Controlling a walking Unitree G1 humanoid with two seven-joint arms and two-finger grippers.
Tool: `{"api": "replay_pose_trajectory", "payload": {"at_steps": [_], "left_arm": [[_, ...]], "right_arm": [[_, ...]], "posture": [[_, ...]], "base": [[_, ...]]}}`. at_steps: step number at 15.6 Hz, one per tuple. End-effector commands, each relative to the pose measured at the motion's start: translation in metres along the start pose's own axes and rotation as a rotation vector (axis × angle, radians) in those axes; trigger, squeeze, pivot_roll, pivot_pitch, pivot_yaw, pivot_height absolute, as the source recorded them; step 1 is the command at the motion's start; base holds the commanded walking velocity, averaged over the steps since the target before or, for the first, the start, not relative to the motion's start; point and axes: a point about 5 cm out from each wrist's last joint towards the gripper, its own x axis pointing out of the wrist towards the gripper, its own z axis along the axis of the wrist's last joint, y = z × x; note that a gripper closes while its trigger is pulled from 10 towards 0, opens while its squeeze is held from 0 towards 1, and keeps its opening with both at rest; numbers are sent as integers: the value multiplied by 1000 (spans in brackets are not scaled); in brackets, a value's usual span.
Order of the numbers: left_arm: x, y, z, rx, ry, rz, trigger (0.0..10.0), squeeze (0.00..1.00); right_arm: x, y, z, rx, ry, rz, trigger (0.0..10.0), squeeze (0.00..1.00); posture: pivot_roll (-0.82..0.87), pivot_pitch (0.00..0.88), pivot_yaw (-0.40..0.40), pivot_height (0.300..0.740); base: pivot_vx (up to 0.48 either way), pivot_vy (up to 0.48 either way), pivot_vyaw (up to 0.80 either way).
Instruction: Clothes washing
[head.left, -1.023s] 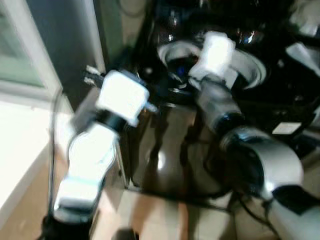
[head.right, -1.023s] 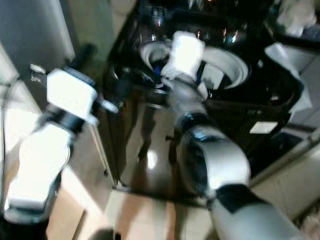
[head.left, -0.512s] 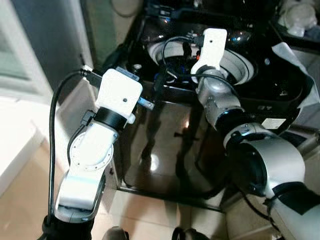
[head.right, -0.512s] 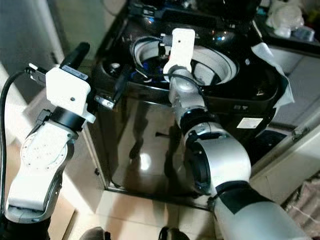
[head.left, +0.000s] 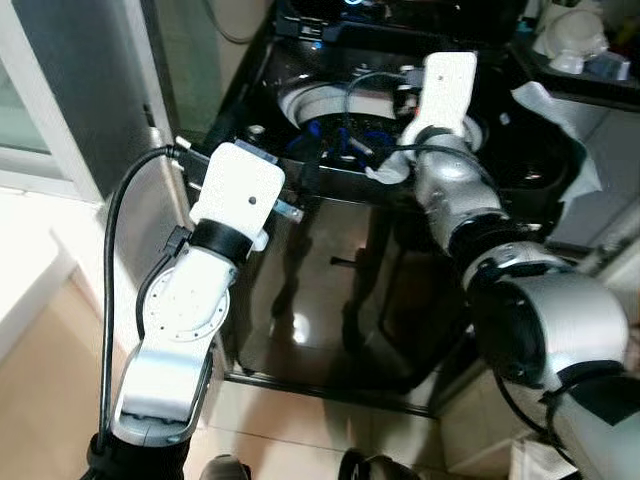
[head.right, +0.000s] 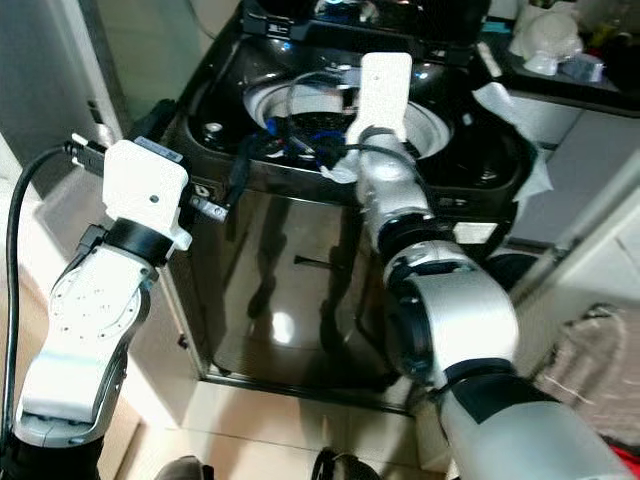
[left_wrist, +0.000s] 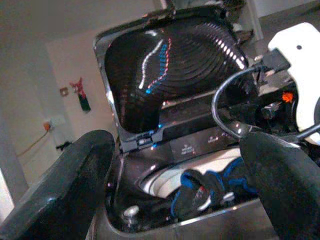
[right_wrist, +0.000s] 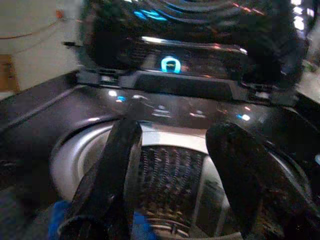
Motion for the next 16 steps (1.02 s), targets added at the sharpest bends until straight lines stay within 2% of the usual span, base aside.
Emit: {"api": "replay_pose_trajectory", "payload": {"at_steps": [1, 3, 4, 5, 6, 9, 11, 12, 14, 16], "left_arm": [[-1, 2, -7, -7, 40, 26, 10000, 0], [-3, 7, -22, -26, 99, 60, 10000, 0], [-8, 14, -39, -47, 156, 87, 10000, 0], [-14, 13, -51, -48, 193, 95, 10000, 0], [-13, 12, -55, -62, 211, 97, 10000, 0], [-10, 7, -55, -28, 196, 54, 10000, 0], [-5, 5, -55, -86, 183, 56, 10000, 0], [-3, 2, -54, -70, 171, 42, 10000, 0], [0, -1, -51, -67, 152, 31, 10000, 0], [2, 0, -52, -73, 145, 38, 10000, 0]], "right_arm": [[-2, 2, -3, -23, -18, 23, 10000, 0], [-4, 4, -5, 12, -36, 29, 10000, 0], [-6, 7, -6, -1, -59, 46, 10000, 0], [-10, 6, -16, -5, -46, 44, 10000, 0], [-12, 4, -21, -1, -18, 39, 10000, 0], [-14, -2, -25, -25, -12, 30, 10000, 0], [-15, -8, -29, 6, 6, 4, 10000, 0], [-15, -10, -31, -22, 9, -1, 10000, 0], [-14, -14, -29, -48, 1, -3, 10000, 0], [-14, -15, -28, -36, 15, -7, 10000, 0]], "posture": [[190, 24, -82, 740], [180, 2, -91, 740], [165, 0, -93, 740], [158, 0, -97, 740], [159, 0, -101, 740], [139, 0, -91, 740], [128, 0, -83, 740], [120, 0, -88, 740], [111, 0, -95, 740], [109, 0, -104, 740]], "base": [[0, 0, 0], [0, 0, 0], [0, 0, 0], [0, 0, 0], [0, 0, 0], [0, 0, 0], [0, 0, -794], [0, 0, -800], [0, 0, 0], [0, 0, 0]]}}
